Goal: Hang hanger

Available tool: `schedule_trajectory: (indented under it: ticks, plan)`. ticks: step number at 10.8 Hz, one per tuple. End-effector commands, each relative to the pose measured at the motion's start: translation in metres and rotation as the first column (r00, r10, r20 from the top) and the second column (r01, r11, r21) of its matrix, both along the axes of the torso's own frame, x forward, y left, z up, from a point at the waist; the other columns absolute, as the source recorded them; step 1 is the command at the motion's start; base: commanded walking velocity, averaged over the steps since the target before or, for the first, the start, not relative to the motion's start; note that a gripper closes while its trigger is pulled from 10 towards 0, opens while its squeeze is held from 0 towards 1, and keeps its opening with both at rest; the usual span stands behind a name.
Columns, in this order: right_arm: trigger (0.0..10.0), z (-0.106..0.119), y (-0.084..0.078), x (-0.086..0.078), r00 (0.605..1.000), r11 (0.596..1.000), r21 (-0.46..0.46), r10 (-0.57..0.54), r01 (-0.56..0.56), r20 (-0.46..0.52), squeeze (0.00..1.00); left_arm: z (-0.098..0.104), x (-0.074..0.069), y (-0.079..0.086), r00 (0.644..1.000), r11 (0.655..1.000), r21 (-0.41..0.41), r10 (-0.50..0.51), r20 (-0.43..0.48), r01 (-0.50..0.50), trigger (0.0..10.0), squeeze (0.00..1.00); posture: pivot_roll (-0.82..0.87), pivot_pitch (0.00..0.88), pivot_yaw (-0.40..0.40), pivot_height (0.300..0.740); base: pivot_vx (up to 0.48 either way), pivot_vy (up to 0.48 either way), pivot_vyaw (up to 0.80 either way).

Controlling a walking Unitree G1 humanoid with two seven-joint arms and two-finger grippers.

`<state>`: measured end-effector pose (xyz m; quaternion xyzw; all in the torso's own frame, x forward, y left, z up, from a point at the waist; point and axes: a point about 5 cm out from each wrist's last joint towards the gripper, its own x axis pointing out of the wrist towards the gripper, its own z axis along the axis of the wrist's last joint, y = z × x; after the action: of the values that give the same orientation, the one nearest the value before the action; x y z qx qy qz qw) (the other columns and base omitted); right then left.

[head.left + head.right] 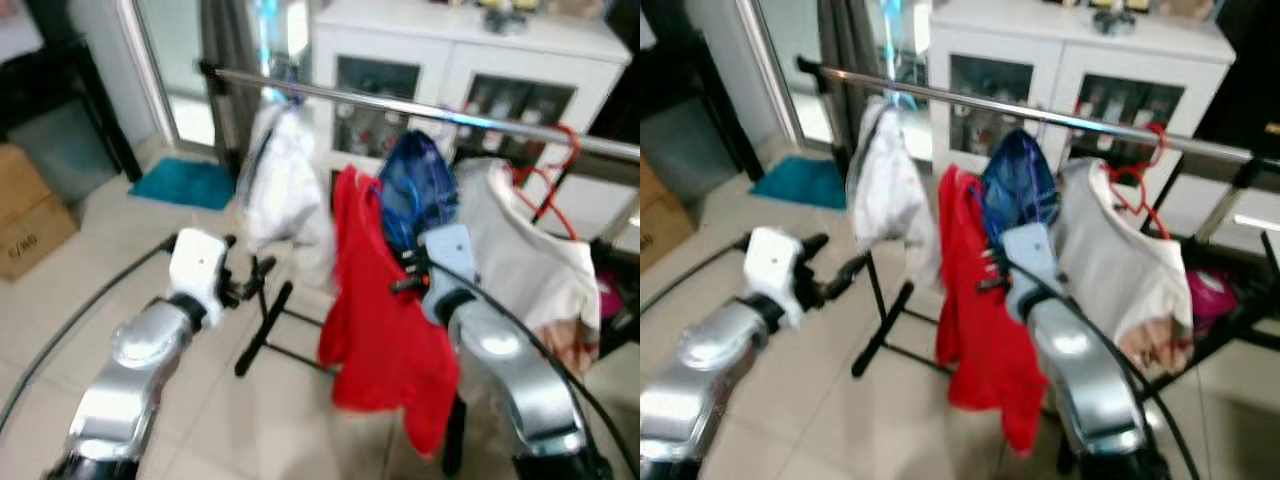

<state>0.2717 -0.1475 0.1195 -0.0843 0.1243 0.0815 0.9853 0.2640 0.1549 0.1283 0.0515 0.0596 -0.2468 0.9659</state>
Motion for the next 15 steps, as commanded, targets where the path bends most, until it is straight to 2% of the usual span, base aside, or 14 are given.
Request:
schedule_trajectory:
  ticks: [1, 3, 5, 6, 7, 8, 9, 11, 12, 13, 14, 15]
  plan:
    - [10.0, 0.011, -0.007, 0.004, 0.996, 0.997, -0.009, -0.073, 0.073, 0.055, 0.00, 0.005, 0.000, 0.008, 1.000, 1.000, 0.003, 0.021, 0.012, -0.021, 10.0, 0.00, -0.08, 0.000, -0.007, 0.740, 0.319, 0.000, 0.00]
    - [10.0, 0.010, -0.025, 0.005, 0.976, 0.976, -0.038, -0.216, 0.217, 0.024, 0.00, 0.005, 0.003, 0.004, 1.000, 1.000, 0.018, 0.006, 0.015, -0.006, 10.0, 0.00, -0.09, 0.000, 0.004, 0.740, 0.322, 0.000, 0.00]
    - [10.0, 0.009, -0.027, 0.003, 0.974, 0.972, -0.068, -0.227, 0.227, 0.010, 0.00, 0.004, 0.000, 0.003, 1.000, 0.999, 0.031, -0.020, 0.005, 0.020, 10.0, 0.00, -0.08, 0.000, 0.002, 0.740, 0.315, 0.000, 0.00]
    - [10.0, 0.011, -0.012, 0.004, 0.990, 0.990, 0.004, -0.144, 0.144, 0.009, 0.00, 0.003, 0.001, 0.008, 1.000, 0.999, 0.035, -0.002, 0.004, 0.002, 10.0, 0.00, -0.09, 0.000, 0.001, 0.740, 0.319, 0.000, 0.00]
    - [10.0, 0.022, 0.010, 0.007, 0.998, 1.000, 0.030, -0.008, 0.006, 0.055, 0.00, 0.006, 0.007, 0.007, 1.000, 1.000, 0.026, 0.002, 0.019, -0.003, 10.0, 0.00, -0.10, 0.000, 0.004, 0.740, 0.315, 0.000, 0.00]
    - [10.0, 0.020, 0.000, 0.007, 0.993, 0.993, 0.028, -0.117, 0.116, 0.036, 0.00, 0.008, 0.009, 0.002, 1.000, 1.000, 0.022, -0.011, 0.025, 0.010, 10.0, 0.00, -0.09, 0.000, 0.008, 0.740, 0.319, 0.000, 0.00]
    - [10.0, 0.008, -0.027, -0.006, 0.949, 0.949, 0.032, -0.315, 0.315, -0.013, 0.00, 0.006, 0.002, 0.001, 0.999, 0.999, 0.029, -0.041, 0.010, 0.040, 10.0, 0.00, -0.08, 0.000, 0.004, 0.740, 0.307, 0.000, 0.00]
    - [10.0, -0.003, -0.042, -0.026, 0.919, 0.921, -0.016, -0.390, 0.390, -0.052, 0.00, 0.004, 0.002, 0.010, 1.000, 0.999, 0.037, -0.015, 0.002, 0.014, 10.0, 0.00, -0.10, 0.000, 0.008, 0.740, 0.302, 0.000, 0.00]
    - [10.0, -0.003, -0.041, -0.026, 0.923, 0.924, -0.020, -0.382, 0.382, -0.053, 0.00, 0.005, 0.003, 0.009, 1.000, 0.999, 0.034, -0.019, 0.007, 0.019, 10.0, 0.00, -0.10, 0.000, 0.018, 0.740, 0.270, 0.000, 0.00]
    - [10.0, 0.011, -0.017, -0.015, 0.984, 0.984, 0.035, -0.177, 0.177, 0.007, 0.00, 0.009, 0.007, 0.003, 0.998, 0.998, 0.029, -0.055, 0.017, 0.054, 10.0, 0.00, -0.11, 0.008, 0.036, 0.740, 0.000, 0.000, 0.00]
    - [10.0, 0.018, 0.001, -0.012, 1.000, 0.999, 0.041, -0.018, 0.017, 0.023, 0.00, 0.011, 0.004, -0.001, 0.995, 0.994, 0.039, -0.101, 0.024, 0.100, 10.0, 0.00, -0.11, 0.013, 0.035, 0.740, 0.000, 0.000, 0.00]
    - [10.0, 0.026, 0.018, -0.014, 0.994, 0.990, 0.087, 0.104, -0.108, 0.044, 0.00, 0.011, 0.000, -0.001, 0.992, 0.992, 0.018, -0.125, 0.029, 0.124, 10.0, 0.00, -0.11, 0.012, 0.032, 0.740, 0.000, 0.000, 0.00]
